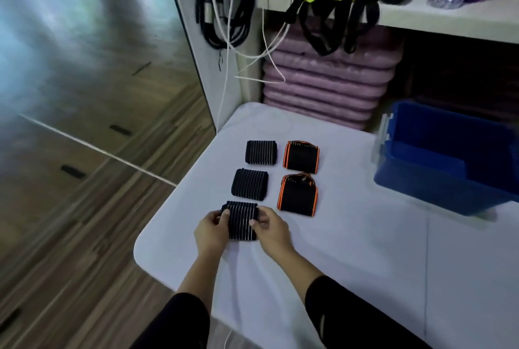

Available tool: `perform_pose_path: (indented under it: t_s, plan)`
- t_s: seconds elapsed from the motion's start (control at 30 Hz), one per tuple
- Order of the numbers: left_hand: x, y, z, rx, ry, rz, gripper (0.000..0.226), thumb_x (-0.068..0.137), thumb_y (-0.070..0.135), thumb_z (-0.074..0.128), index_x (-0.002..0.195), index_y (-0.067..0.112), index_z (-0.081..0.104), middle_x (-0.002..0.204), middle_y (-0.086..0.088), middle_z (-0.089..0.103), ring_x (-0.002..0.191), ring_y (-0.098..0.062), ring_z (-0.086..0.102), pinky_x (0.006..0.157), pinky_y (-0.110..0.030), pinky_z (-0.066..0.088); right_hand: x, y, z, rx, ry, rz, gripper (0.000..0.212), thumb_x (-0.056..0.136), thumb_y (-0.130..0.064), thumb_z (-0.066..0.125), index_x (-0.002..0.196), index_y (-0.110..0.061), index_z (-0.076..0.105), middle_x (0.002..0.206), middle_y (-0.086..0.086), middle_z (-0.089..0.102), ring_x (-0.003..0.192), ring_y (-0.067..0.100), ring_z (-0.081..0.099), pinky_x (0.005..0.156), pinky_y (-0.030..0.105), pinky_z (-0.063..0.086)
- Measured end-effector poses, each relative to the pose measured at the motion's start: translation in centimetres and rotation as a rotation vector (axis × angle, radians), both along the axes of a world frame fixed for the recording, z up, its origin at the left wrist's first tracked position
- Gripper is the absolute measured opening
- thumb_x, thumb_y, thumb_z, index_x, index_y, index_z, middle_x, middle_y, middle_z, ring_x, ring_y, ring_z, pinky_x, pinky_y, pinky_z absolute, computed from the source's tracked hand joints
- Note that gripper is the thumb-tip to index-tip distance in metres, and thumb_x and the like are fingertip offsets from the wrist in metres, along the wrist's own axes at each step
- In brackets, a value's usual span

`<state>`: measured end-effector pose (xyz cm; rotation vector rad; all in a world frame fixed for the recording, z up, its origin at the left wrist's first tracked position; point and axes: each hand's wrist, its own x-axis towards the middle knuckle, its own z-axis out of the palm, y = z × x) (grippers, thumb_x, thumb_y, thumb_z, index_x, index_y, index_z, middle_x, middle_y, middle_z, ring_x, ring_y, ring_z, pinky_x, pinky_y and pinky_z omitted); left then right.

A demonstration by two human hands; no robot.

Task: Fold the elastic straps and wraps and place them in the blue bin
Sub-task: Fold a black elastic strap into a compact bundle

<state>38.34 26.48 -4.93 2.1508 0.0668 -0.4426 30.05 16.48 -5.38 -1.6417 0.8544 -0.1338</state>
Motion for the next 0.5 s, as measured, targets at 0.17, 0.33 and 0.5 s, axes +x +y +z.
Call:
perform_pose_path:
  t_s: [0.17,0.33,0.5]
  plan:
    - [-0.4,0.1,-0.5,-0.016,-0.12,-0.027,0.031,0.092,0.033,0.052,0.116,0.014,0.059,0.103,-0.008,0.066,0.098,-0.022,0.061,0.083,-0.028,0.044,0.0,0.2,-0.5,-0.051,-0.025,-0.053,0.042,0.089,-0.02,0.062,0.128,-0.015,0.05,0.111,0.006,0.06,0.085,0.011,0.055,0.061,-0.003,0.038]
    - [-1.5,0.9,-0.9,-0.076,-0.222,-0.106,0.032,0.088,0.018,0.056,0.119,0.021,0.058,0.108,-0.002,0.065,0.1,-0.018,0.06,0.085,-0.027,0.046,-0.5,0.8,-0.8,-0.057,-0.029,-0.043,0.038,0.088,-0.021,0.061,0.125,-0.019,0.053,0.107,0.006,0.062,0.084,0.013,0.059,0.068,0.008,0.044]
    - [-1.0,0.7,-1.1,0.048,-0.187,-0.231,0.041,0.093,0.021,0.051,0.134,0.019,0.048,0.116,-0.01,0.059,0.111,-0.025,0.053,0.087,-0.022,0.035,-0.8,1.0,-1.0,-0.065,0.001,-0.064,0.038,0.088,-0.021,0.062,0.125,-0.019,0.053,0.103,0.005,0.064,0.083,0.013,0.058,0.066,0.008,0.042]
